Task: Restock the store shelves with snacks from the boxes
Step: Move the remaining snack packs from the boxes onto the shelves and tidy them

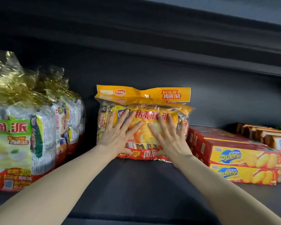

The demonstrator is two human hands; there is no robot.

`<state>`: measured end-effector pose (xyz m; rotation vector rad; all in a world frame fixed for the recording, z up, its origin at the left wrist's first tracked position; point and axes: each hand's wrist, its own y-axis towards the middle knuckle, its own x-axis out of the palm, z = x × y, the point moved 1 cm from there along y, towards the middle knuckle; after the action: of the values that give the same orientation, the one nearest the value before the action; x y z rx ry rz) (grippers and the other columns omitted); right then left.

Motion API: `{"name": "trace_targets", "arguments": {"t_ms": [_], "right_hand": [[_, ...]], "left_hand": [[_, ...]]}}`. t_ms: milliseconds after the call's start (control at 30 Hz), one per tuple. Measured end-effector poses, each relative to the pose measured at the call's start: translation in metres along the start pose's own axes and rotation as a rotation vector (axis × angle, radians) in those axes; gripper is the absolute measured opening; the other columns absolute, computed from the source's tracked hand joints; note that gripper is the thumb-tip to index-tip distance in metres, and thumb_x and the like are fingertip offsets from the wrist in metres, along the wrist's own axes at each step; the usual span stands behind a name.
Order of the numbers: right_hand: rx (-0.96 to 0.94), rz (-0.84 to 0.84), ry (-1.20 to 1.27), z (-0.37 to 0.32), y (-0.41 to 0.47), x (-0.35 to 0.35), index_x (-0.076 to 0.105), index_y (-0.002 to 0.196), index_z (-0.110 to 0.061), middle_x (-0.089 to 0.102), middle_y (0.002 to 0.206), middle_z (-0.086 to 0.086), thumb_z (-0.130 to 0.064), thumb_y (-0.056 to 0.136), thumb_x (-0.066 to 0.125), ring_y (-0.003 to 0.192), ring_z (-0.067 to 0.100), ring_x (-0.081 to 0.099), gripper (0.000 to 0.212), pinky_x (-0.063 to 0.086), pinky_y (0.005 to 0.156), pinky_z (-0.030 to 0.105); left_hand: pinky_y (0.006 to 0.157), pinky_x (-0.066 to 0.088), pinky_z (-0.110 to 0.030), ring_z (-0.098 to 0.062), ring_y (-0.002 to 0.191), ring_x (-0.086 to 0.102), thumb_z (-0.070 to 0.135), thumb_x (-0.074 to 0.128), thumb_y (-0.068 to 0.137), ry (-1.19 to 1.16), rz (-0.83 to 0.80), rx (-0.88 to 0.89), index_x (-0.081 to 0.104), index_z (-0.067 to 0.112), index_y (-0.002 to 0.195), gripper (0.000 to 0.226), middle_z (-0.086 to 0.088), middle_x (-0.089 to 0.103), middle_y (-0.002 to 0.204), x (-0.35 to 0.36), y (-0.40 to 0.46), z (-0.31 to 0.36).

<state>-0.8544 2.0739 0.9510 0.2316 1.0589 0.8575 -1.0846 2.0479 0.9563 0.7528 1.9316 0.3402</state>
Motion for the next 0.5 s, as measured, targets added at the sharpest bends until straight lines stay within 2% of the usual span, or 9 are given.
{"name": "trace_targets", "arguments": {"t_ms": [67, 100, 133, 167, 200, 233, 300, 400, 500], "right_hand": [[-0.032, 0.023, -0.016, 0.002, 0.001, -0.008, 0.009, 0.159, -0.029, 0.007, 0.165, 0.018, -0.079, 0.064, 0.067, 0.147, 0.050, 0.017, 0.122, 0.027, 0.104, 0.075], [-0.052, 0.101, 0.009, 0.006, 0.004, -0.016, 0.027, 0.155, -0.027, 0.026, 0.160, 0.017, -0.081, 0.070, 0.060, 0.140, 0.048, 0.033, 0.105, 0.035, 0.099, 0.071], [-0.054, 0.217, 0.061, 0.010, 0.008, -0.027, 0.047, 0.143, -0.025, 0.046, 0.147, 0.015, -0.078, 0.079, 0.053, 0.128, 0.044, 0.048, 0.083, 0.043, 0.093, 0.063], [-0.027, 0.345, 0.129, 0.016, 0.016, -0.039, 0.059, 0.127, -0.021, 0.058, 0.130, 0.011, -0.071, 0.089, 0.046, 0.114, 0.039, 0.057, 0.064, 0.046, 0.087, 0.055], [0.022, 0.428, 0.207, 0.022, 0.027, -0.051, 0.063, 0.117, -0.019, 0.062, 0.119, 0.009, -0.062, 0.096, 0.040, 0.106, 0.036, 0.060, 0.054, 0.046, 0.085, 0.049], [0.076, 0.432, 0.288, 0.028, 0.039, -0.062, 0.063, 0.116, -0.017, 0.062, 0.117, 0.009, -0.055, 0.101, 0.035, 0.106, 0.035, 0.060, 0.050, 0.045, 0.087, 0.048], [0.163, 0.262, 0.390, 0.035, 0.067, -0.077, 0.057, 0.129, -0.019, 0.059, 0.130, 0.008, -0.050, 0.105, 0.029, 0.120, 0.034, 0.053, 0.048, 0.038, 0.101, 0.048], [0.188, -0.123, 0.444, 0.041, 0.102, -0.077, 0.045, 0.143, -0.027, 0.050, 0.146, 0.008, -0.054, 0.105, 0.022, 0.136, 0.033, 0.042, 0.052, 0.025, 0.115, 0.051], [0.166, -0.321, 0.534, 0.043, 0.116, -0.079, 0.041, 0.149, -0.029, 0.041, 0.156, 0.005, -0.062, 0.102, 0.025, 0.142, 0.031, 0.038, 0.060, 0.029, 0.117, 0.046]], "left_hand": [[0.112, -0.016, -0.067, -0.039, 0.140, -0.038, 0.083, 0.047, 0.076, 0.004, 0.009, 0.002, -0.042, 0.025, 0.142, 0.126, -0.016, -0.047, 0.149, 0.001, 0.000, -0.001], [0.112, -0.016, -0.067, -0.039, 0.140, -0.037, 0.084, 0.046, 0.076, 0.012, 0.011, 0.009, -0.042, 0.024, 0.143, 0.125, -0.017, -0.046, 0.150, 0.000, -0.002, -0.001], [0.112, -0.015, -0.067, -0.040, 0.141, -0.035, 0.085, 0.045, 0.076, 0.012, 0.021, 0.019, -0.040, 0.024, 0.144, 0.125, -0.018, -0.043, 0.151, -0.001, -0.004, -0.002], [0.112, -0.013, -0.069, -0.040, 0.143, -0.030, 0.086, 0.044, 0.074, -0.002, 0.047, 0.031, -0.033, 0.024, 0.148, 0.124, -0.019, -0.037, 0.154, -0.003, -0.006, -0.003], [0.113, -0.008, -0.070, -0.041, 0.146, -0.023, 0.087, 0.043, 0.073, -0.015, 0.079, 0.043, -0.022, 0.024, 0.154, 0.122, -0.020, -0.027, 0.159, -0.006, -0.008, -0.003], [0.113, -0.001, -0.070, -0.041, 0.149, -0.015, 0.088, 0.043, 0.071, -0.024, 0.100, 0.053, -0.006, 0.023, 0.158, 0.120, -0.020, -0.016, 0.162, -0.009, -0.011, -0.003], [0.114, 0.008, -0.069, -0.041, 0.151, -0.006, 0.088, 0.042, 0.072, -0.040, 0.136, 0.066, 0.013, 0.021, 0.159, 0.114, -0.018, -0.003, 0.164, -0.012, -0.014, -0.004], [0.113, 0.012, -0.068, -0.041, 0.151, -0.004, 0.088, 0.041, 0.074, -0.033, 0.174, 0.072, 0.007, 0.022, 0.159, 0.113, -0.018, -0.003, 0.164, -0.012, -0.014, -0.004], [0.112, 0.014, -0.069, -0.041, 0.151, -0.002, 0.083, 0.049, 0.074, -0.042, 0.170, 0.084, 0.004, 0.025, 0.159, 0.113, -0.017, -0.001, 0.165, -0.006, -0.015, -0.003]]}}
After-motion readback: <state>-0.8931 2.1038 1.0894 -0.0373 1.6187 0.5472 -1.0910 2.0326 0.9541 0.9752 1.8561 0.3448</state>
